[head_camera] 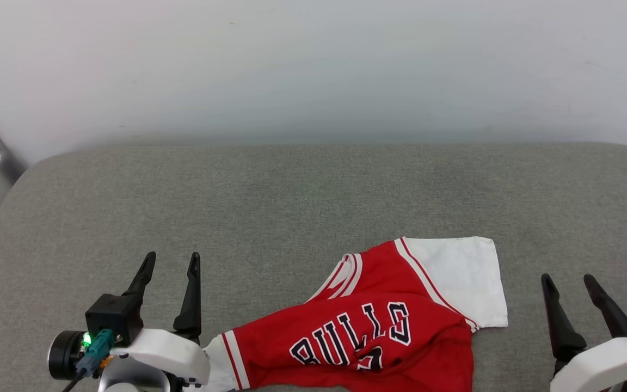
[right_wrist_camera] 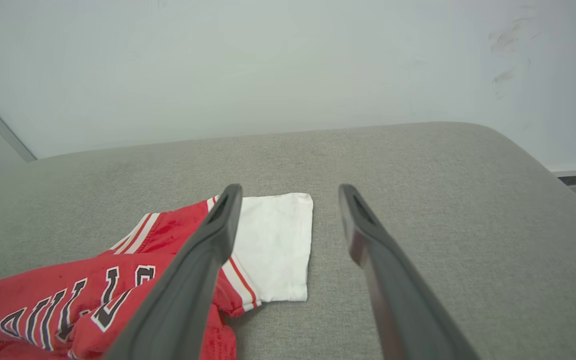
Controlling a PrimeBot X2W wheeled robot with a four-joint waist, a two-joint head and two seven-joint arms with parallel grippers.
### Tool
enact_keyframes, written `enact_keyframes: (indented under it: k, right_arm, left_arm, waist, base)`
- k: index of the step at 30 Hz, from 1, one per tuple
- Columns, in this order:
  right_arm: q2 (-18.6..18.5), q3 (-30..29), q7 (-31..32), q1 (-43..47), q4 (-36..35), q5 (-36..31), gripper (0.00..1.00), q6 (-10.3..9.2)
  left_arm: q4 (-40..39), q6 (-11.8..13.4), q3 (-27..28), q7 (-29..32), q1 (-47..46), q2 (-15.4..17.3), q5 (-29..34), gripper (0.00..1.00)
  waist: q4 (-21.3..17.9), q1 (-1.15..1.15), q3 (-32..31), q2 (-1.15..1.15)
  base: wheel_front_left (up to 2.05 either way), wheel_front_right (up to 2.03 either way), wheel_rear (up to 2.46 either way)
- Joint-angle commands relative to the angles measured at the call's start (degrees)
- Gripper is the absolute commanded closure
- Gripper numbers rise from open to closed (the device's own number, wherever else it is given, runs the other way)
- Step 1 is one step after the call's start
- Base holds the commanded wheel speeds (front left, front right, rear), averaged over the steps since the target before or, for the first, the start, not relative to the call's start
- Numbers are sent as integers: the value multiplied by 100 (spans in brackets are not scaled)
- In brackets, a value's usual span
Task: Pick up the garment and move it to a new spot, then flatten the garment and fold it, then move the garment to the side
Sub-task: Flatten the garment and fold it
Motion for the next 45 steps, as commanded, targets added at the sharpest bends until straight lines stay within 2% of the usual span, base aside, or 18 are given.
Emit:
enact_keyframes:
  k: [1, 4, 9, 15, 19, 23, 31, 36, 38, 39, 45]
  right_arm:
    - [6, -23, 32, 67, 29, -11, 0, -2]
    - [5, -175, 219, 74, 210, 56, 0, -2]
    - [-62, -562, 864, -302, 895, 327, 0, -2]
    - [-511, -881, 1835, -1223, 1704, 764, 0, -2]
    - [-873, -819, 2634, -1938, 2199, 922, 0, -2]
    - [-1079, -707, 3344, -2536, 2554, 1011, 0, -2]
    - [-1336, -390, 3918, -3132, 3112, 960, 0, -2]
    - [-1225, -246, 4190, -3024, 3528, 1197, 0, -3]
    - [-1215, -192, 4276, -2983, 3593, 1280, 71, -2]
    - [-1210, -170, 4295, -2980, 3609, 1327, 100, -2]
    - [-1361, -66, 4103, -3147, 3505, 1461, 100, -2]
  left_arm:
    - [-36, 40, 18, -49, -49, -39, 57, 0]
    - [-120, 69, 13, -85, -78, -73, 151, 0]
    - [-270, 101, 30, -132, -117, -144, 261, 0]
    - [-455, 12, 68, -160, -354, -308, 396, 0]
    - [-472, -78, 116, -176, -536, -475, 487, 0]
    - [-457, -218, 224, -183, -688, -648, 599, 0]
    - [-334, -518, 456, -180, -842, -947, 850, 0]
    - [-191, -670, 584, -180, -846, -1084, 969, 0]
    - [-144, -716, 632, -181, -820, -1116, 1006, 0]
    - [-121, -733, 652, -181, -806, -1126, 1020, 0]
    - [56, -862, 775, -181, -704, -1128, 1089, 0]
  waist:
    - [6, 1, -5, 0]
    - [39, 1, 13, 0]
    - [212, 1, 160, 0]
    - [575, 1, 742, 0]
    - [794, 1, 1121, 0]
    - [965, 1, 1414, 0]
    - [1150, 1, 1837, 0]
    - [1183, 1, 1897, 0]
    - [1174, 1, 1896, 0]
    - [1168, 1, 1891, 0]
    - [1099, 1, 1791, 0]
  base:
    - [0, 0, 0]
    - [0, 0, 0]
    - [0, 0, 0]
    - [0, 0, 0]
    - [0, 0, 0]
    - [0, 0, 0]
    - [0, 0, 0]
    - [0, 0, 0]
    - [0, 0, 0]
    - [0, 0, 0]
    - [0, 0, 0]
